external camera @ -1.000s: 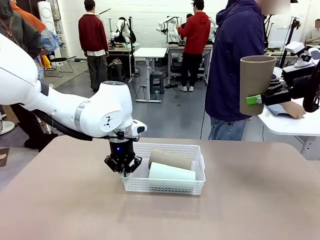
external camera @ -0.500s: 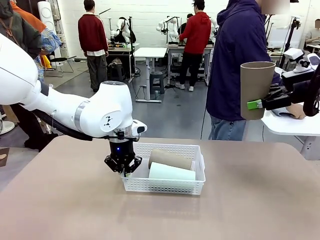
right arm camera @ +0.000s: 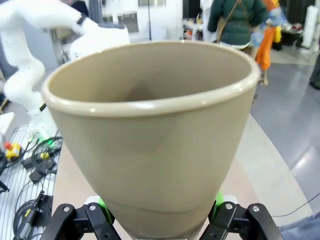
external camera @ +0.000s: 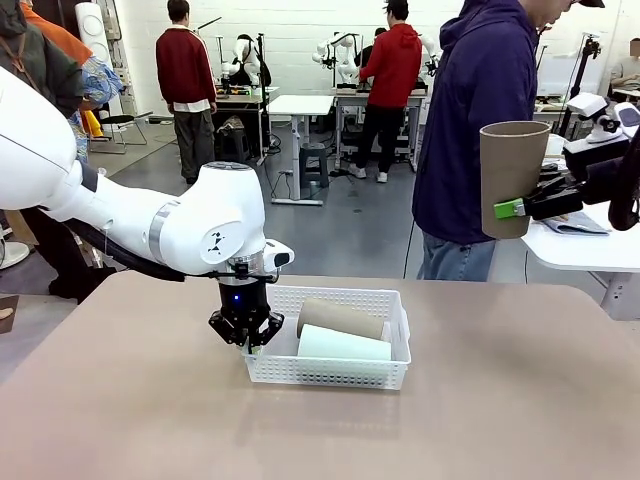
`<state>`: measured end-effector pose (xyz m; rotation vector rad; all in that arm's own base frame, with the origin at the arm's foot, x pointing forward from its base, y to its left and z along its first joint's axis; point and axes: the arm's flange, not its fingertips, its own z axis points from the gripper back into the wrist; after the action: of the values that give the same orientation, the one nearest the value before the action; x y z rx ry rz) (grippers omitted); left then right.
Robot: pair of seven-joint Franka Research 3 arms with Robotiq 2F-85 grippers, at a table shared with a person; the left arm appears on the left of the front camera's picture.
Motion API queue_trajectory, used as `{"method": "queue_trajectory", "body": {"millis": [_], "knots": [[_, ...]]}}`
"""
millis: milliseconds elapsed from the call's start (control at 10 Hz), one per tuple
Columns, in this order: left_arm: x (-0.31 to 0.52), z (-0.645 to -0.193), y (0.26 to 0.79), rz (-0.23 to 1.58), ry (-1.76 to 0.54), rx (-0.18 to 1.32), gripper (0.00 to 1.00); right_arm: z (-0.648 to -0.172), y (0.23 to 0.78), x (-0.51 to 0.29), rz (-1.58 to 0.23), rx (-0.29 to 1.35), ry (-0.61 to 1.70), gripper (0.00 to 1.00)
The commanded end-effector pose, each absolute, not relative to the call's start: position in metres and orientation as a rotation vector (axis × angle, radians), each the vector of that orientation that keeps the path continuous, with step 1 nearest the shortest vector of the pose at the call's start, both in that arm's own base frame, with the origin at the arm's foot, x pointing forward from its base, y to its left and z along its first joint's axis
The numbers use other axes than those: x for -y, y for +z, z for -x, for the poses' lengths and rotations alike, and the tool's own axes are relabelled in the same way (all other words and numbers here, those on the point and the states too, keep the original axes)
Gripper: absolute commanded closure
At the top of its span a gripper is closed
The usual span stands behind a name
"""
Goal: Clean and organize the cups into the basket.
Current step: Pick up the Reusable plastic cup from the right side of the table and stack it inside the Organizing basket in the center of the table.
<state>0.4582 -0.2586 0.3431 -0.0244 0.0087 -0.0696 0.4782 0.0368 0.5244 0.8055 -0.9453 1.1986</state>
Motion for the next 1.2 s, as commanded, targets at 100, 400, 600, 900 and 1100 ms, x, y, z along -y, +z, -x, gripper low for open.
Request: {"method": "queue_trajectory", "body": {"millis": [100, 400, 600, 900, 1100], "knots": [[0.259, -0.457, 0.342, 0.022, -0.071, -0.011, 1.0, -0.491, 0.551, -0.148, -0.605, 0.681, 1.471, 0.2], [0.259, -0.457, 0.342, 0.022, -0.071, -0.011, 1.0, -0.487, 0.523, -0.236, -0.524, 0.382, 1.631, 0.2], [0.259, -0.457, 0.342, 0.022, -0.071, -0.011, 1.0, -0.476, 0.497, -0.278, -0.444, 0.237, 1.693, 0.2], [0.259, -0.457, 0.342, 0.022, -0.071, -0.011, 1.0, -0.47, 0.467, -0.307, -0.393, 0.133, 1.714, 0.2], [0.259, -0.457, 0.342, 0.022, -0.071, -0.011, 1.0, -0.482, 0.45, -0.313, -0.348, 0.117, 1.691, 0.2]]}}
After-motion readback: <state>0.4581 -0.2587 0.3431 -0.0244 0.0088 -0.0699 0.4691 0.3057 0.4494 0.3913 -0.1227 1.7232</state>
